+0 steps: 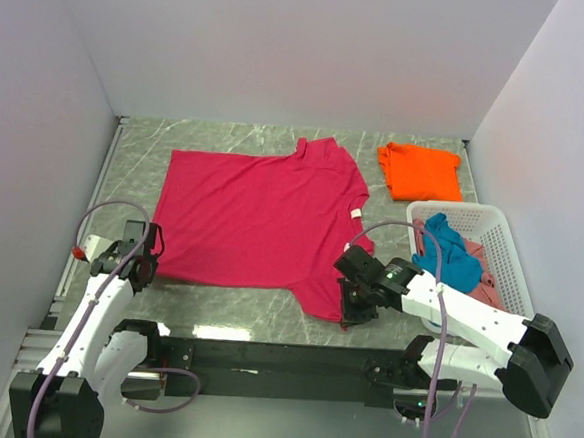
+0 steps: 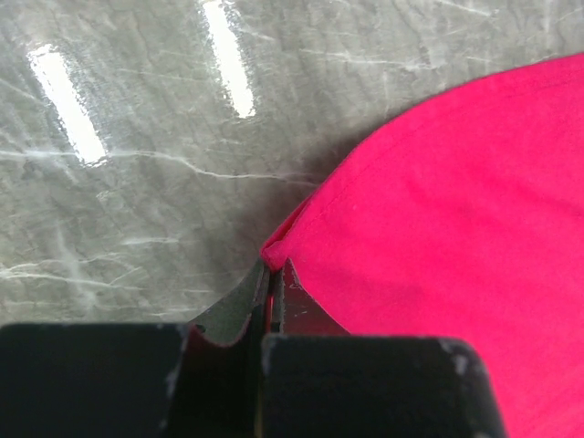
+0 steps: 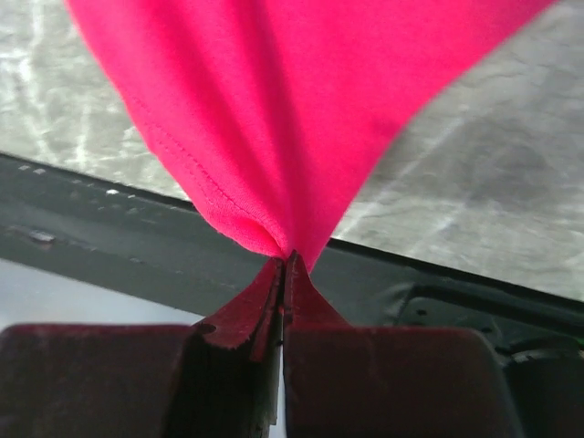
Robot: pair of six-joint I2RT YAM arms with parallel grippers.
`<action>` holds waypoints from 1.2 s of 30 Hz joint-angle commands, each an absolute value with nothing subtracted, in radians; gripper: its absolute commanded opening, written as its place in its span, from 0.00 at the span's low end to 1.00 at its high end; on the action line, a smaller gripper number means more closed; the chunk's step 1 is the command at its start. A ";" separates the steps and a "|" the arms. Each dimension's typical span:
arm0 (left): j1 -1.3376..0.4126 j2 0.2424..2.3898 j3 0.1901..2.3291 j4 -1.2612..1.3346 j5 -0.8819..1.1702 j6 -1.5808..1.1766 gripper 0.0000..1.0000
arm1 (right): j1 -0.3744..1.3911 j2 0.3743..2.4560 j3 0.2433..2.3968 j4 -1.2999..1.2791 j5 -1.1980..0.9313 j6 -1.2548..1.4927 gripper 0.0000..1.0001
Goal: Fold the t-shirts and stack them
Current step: Flatten the tshirt out, then fold the tshirt
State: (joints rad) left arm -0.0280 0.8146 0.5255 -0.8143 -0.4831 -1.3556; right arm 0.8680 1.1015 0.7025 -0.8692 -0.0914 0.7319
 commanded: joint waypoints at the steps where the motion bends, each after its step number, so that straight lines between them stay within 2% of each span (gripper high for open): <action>1: -0.031 0.805 0.528 -0.796 -0.489 -1.356 0.01 | 0.862 1.124 0.768 -0.928 -0.005 0.732 0.00; 14: -0.031 0.963 0.650 -0.651 -0.468 -1.322 0.01 | 0.632 1.268 0.981 -0.842 0.095 0.537 0.00; 28: -0.029 1.224 0.830 -0.574 -0.506 -1.338 0.00 | 0.548 1.522 1.249 -0.833 0.290 0.431 0.00; 36: -0.029 1.321 0.877 -0.526 -0.537 -1.359 0.00 | 0.502 1.626 1.356 -0.784 0.301 0.379 0.00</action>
State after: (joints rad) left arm -0.0280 1.2953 0.8265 -0.5732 -0.4961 -1.3499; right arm 0.5144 1.6066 1.2919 -0.8291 0.2642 0.4164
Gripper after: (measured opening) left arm 0.023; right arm 0.009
